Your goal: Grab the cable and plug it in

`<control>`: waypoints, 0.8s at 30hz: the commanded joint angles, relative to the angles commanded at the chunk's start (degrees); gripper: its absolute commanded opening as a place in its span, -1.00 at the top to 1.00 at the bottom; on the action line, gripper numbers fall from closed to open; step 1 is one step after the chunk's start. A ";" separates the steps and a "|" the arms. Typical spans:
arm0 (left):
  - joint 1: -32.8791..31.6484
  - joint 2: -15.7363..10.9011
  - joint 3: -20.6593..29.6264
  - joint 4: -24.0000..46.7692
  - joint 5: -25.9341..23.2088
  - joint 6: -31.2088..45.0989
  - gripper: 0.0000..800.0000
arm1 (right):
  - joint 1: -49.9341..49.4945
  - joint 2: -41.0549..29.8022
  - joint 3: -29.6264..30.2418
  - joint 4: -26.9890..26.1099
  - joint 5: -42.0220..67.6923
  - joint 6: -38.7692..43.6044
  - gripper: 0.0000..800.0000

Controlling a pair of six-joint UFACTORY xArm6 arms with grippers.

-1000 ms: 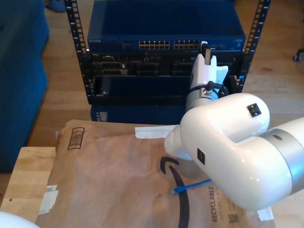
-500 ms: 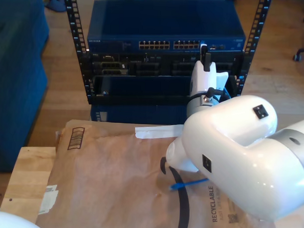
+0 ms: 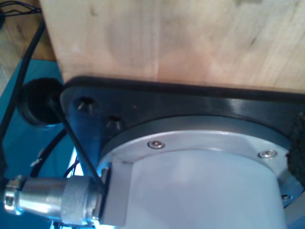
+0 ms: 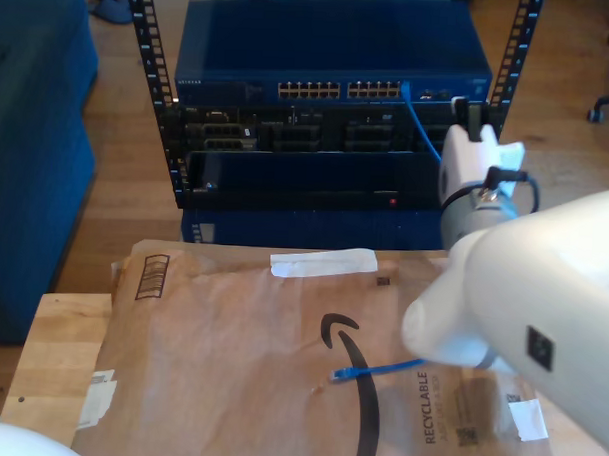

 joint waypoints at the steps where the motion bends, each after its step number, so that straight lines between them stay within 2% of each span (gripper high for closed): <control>1: 0.00 0.00 -0.09 0.00 0.00 0.00 -1.00 | -1.85 -1.32 0.09 -2.64 2.46 -0.09 -0.19; 2: 0.00 0.00 0.00 0.00 0.00 0.00 -1.00 | -3.78 -2.46 0.09 -5.45 5.27 -0.18 -0.19; 4: 0.00 0.00 -0.09 0.00 0.00 0.00 -1.00 | -7.21 -5.45 0.88 -11.34 12.57 -1.93 -0.41; 6: 0.00 0.00 0.00 0.00 0.00 0.00 -1.00 | -11.52 -8.97 1.76 -17.05 21.10 -4.22 -0.54; 11: 0.00 0.00 0.00 0.00 0.00 0.00 -1.00 | -21.98 -14.24 1.67 -31.91 37.89 -6.86 -0.68; 12: 0.00 0.00 0.00 0.00 0.00 0.00 -1.00 | -23.91 -15.12 1.58 -33.67 40.44 -6.86 -0.70; 14: 0.00 0.00 0.00 0.00 0.00 0.00 -1.00 | -27.43 -17.14 1.93 -35.69 45.01 -6.86 -0.96; 17: 0.00 0.00 -0.09 0.00 0.00 0.00 -1.00 | -33.85 -21.10 2.20 -40.00 55.30 -7.38 -0.99; 24: 0.00 0.00 -0.09 0.00 0.00 0.00 -1.00 | -42.37 -28.84 1.58 -55.30 89.05 -7.65 -0.99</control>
